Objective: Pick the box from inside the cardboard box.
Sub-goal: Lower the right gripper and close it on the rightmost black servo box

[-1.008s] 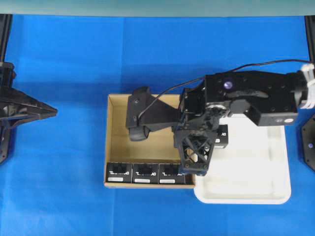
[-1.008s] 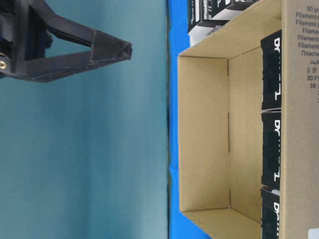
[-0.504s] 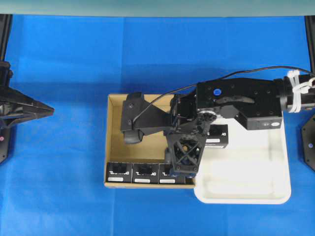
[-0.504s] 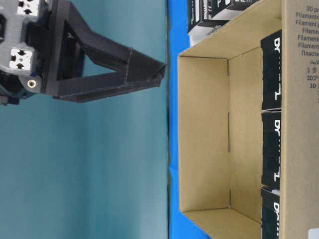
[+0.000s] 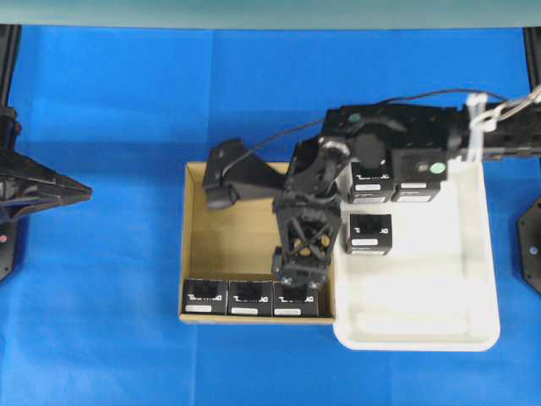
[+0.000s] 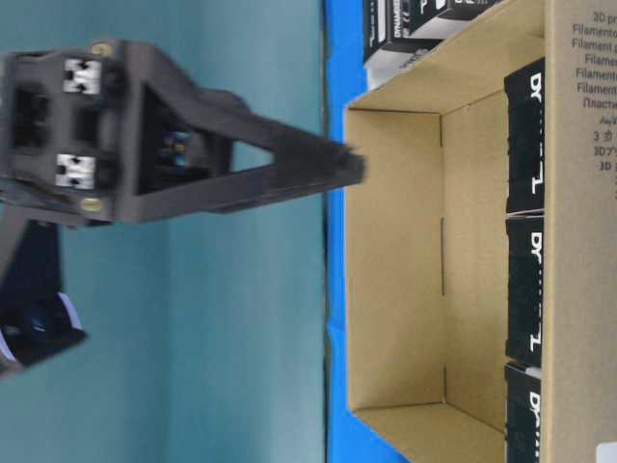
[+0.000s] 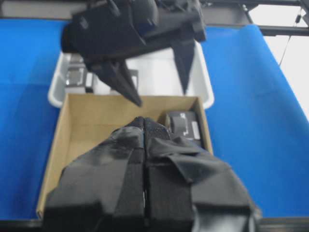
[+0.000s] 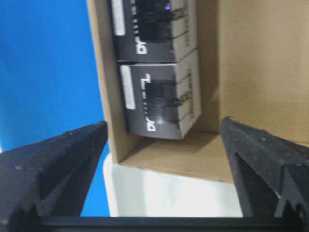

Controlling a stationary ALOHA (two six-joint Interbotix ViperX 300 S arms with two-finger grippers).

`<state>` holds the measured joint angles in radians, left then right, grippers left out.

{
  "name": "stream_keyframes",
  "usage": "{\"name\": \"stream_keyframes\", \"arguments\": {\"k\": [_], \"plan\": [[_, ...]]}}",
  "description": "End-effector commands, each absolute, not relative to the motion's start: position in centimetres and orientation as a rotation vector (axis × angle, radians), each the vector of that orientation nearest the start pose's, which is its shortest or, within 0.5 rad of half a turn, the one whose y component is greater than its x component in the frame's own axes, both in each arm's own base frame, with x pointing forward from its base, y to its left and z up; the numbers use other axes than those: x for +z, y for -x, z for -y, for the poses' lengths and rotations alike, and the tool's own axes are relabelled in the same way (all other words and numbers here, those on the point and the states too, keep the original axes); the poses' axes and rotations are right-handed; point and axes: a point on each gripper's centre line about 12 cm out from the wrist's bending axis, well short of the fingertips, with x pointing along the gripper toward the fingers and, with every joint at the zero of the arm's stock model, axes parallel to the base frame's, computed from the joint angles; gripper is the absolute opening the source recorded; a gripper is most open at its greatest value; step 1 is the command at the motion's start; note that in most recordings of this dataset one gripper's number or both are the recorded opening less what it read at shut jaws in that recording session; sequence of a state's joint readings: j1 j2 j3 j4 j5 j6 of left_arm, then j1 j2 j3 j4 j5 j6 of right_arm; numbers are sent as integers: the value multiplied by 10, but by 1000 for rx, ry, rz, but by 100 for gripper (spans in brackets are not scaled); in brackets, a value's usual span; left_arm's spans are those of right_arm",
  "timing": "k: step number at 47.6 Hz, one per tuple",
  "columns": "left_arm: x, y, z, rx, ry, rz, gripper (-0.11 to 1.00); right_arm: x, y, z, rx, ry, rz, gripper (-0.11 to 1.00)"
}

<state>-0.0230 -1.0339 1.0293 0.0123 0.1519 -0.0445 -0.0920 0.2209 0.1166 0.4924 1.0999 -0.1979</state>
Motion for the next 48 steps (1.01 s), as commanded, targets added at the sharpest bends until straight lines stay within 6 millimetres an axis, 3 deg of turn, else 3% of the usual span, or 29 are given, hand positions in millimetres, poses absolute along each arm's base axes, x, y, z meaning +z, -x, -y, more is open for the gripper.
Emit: {"name": "stream_keyframes", "arguments": {"k": [1,21,48], "plan": [[327,-191,4,-19,31,-118,-7,195,-432,-16,272,-399,-1359,100],[327,-191,4,-20,31,-120,-7,152,-433,-32,271,-368,-1383,100],[324,-189,4,-16,67,-156,-7,131,-425,-34,226,-353,-1370,100]]}}
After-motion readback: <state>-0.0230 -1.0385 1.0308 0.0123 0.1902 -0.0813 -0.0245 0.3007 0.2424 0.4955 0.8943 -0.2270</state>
